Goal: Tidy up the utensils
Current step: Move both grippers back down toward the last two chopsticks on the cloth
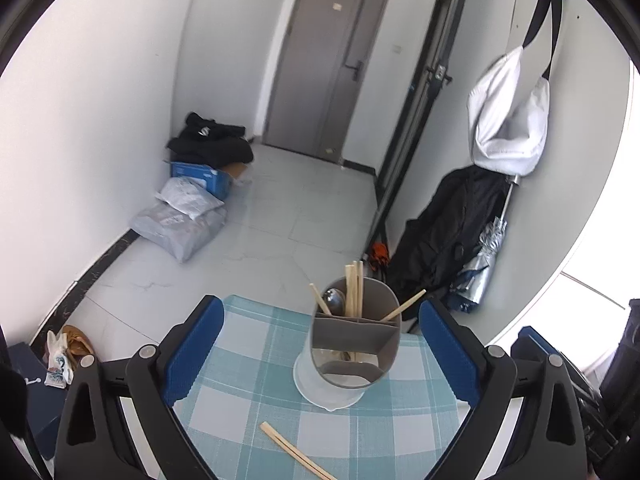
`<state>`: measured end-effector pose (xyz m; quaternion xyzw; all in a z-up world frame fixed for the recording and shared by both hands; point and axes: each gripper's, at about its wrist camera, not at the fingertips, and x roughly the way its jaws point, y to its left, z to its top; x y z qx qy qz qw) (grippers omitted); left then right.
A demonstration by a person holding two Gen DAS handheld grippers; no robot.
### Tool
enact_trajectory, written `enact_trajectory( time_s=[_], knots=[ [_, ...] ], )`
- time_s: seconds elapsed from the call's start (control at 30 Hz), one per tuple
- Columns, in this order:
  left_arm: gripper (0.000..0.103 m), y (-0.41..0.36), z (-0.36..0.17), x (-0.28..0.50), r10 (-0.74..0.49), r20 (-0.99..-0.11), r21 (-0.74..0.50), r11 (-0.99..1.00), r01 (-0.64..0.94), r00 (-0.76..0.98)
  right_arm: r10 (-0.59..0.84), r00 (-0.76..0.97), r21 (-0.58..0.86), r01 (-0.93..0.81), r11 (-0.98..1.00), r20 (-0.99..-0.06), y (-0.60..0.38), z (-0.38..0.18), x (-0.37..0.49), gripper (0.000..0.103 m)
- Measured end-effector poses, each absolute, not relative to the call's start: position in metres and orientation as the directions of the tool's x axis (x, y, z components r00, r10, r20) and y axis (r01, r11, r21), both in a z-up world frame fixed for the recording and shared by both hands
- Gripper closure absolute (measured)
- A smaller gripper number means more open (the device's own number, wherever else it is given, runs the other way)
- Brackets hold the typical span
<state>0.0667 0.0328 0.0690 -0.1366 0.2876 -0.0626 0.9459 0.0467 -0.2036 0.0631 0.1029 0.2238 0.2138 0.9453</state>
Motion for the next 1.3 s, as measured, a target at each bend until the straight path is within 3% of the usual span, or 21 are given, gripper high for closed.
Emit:
enact_trajectory(
  time_s=[0.13,0.6,1.03,1.3],
  knots=[
    [0.002,0.036,0.063,0.05,-0.18,-0.518,-0.291,0.956,0.025,0.836,0.436,0.819,0.27,-0.353,0.896,-0.374,-0.201,0.057,0.025,0.02],
    [0.001,0.046,0.028,0.017,-0.125,-0.522,-0.29,0.956,-0.038,0.844,0.384,0.817,0.246,-0.303,0.921,-0.43,-0.192,0.012,-0.008,0.013],
    [0.001,0.067,-0.03,0.023,-0.135,-0.594,-0.333,0.938,-0.09,0.793,0.388,0.732,0.257,-0.292,0.921,-0.56,-0.183,-0.043,-0.004,0.012],
    [0.001,0.073,-0.059,0.037,-0.183,-0.67,-0.37,0.923,-0.109,0.72,0.352,0.647,0.191,-0.308,0.932,-0.676,-0.158,-0.079,0.011,0.012]
  ],
)
